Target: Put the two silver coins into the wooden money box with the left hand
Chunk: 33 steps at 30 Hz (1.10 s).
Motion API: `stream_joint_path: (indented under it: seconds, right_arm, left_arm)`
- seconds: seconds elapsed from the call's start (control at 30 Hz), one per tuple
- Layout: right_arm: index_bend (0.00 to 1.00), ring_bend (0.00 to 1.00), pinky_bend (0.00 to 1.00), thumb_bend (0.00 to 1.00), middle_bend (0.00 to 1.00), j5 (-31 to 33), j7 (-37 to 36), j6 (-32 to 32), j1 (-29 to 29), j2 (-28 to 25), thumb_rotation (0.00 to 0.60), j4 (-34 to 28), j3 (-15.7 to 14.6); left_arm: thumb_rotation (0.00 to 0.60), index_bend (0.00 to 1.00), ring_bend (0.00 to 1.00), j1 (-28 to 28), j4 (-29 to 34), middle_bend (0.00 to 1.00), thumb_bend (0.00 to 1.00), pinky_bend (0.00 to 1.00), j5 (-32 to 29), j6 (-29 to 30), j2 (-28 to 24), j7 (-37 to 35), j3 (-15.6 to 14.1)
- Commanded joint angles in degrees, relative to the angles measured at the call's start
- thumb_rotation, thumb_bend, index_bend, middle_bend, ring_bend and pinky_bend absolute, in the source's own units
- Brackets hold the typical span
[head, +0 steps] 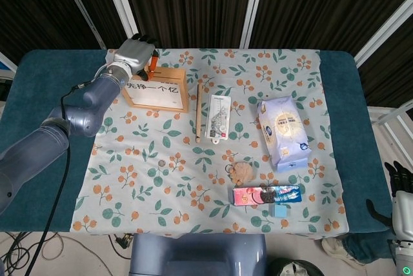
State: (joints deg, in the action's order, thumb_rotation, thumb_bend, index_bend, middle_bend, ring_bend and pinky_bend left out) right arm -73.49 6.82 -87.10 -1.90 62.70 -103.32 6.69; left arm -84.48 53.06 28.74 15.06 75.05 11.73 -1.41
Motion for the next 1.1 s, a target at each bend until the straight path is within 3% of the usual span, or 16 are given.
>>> stream_joint_path:
  seconds: [0.03, 0.8, 1.1]
  right_arm:
    - [0.1, 0.0, 0.0, 0.37, 0.05, 0.05, -0.04, -0.03, 0.0, -0.03, 0.6, -0.08, 0.07]
    - [0.1, 0.0, 0.0, 0.37, 0.05, 0.17, -0.18, -0.23, -0.09, 0.04, 0.6, -0.13, 0.15]
    - [0.1, 0.0, 0.0, 0.37, 0.05, 0.32, -0.11, -0.33, -0.12, 0.07, 0.6, -0.18, 0.24]
  left_arm:
    - [0.6, 0.58, 0.0, -0.33, -0.17, 0.1, 0.5, 0.0, -0.19, -0.1, 0.08, -0.38, -0.59]
    - [0.6, 0.56, 0.0, -1.92, -0.03, 0.1, 0.5, 0.0, -0.37, 0.79, 0.26, -2.63, -3.66]
    - [0.6, 0.56, 0.0, -2.35, 0.27, 0.1, 0.45, 0.0, -0.4, 1.26, 0.32, -3.04, -4.43]
